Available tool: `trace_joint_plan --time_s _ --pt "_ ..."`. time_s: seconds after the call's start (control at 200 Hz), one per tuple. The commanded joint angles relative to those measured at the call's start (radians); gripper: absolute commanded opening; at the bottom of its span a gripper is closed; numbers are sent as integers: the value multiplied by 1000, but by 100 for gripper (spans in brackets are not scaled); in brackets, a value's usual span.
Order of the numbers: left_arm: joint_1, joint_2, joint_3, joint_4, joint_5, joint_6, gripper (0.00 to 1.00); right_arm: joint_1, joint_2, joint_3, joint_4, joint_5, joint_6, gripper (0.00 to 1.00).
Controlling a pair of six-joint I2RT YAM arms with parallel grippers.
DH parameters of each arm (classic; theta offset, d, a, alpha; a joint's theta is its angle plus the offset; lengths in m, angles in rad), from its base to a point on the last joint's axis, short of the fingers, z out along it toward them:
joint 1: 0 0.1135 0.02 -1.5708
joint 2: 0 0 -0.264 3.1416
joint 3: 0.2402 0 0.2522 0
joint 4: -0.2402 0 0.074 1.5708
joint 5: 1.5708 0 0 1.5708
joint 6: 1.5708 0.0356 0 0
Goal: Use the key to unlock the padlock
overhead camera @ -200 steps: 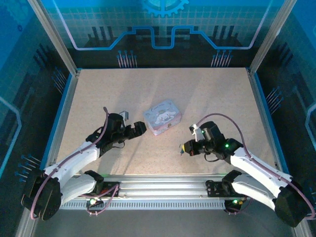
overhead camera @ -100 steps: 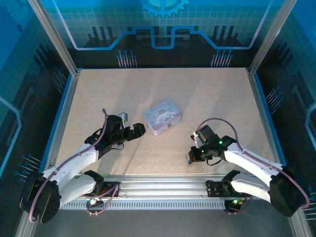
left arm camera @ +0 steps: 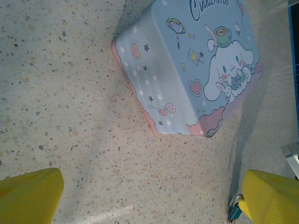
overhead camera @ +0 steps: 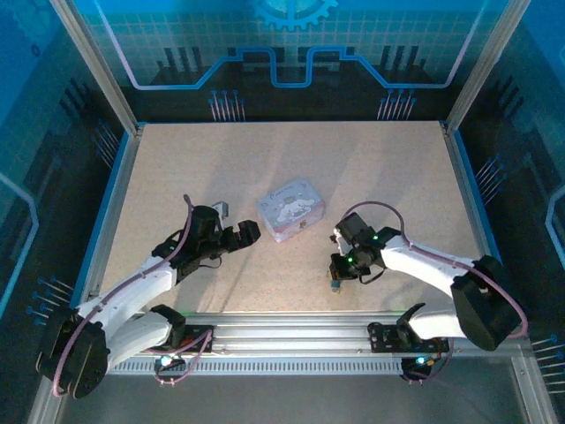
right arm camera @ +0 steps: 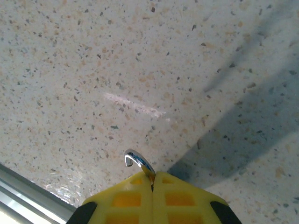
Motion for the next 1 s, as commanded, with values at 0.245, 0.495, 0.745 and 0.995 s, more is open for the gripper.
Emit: trace_joint_plan --time_s 0.245,0.495,0.745,0.995 --pt "6 7 18 -39 -1 21 99 2 71 41 34 -8 -30 18" --pt "6 -31 32 -66 -3 17 99 -8 -14 57 -12 35 -43 30" --pt "19 -112 73 -128 -60 26 99 -70 -227 66 -46 99 -90 40" --pt "32 -231 94 -163 -279 99 99 -197 -426 71 -35 178 -183 48"
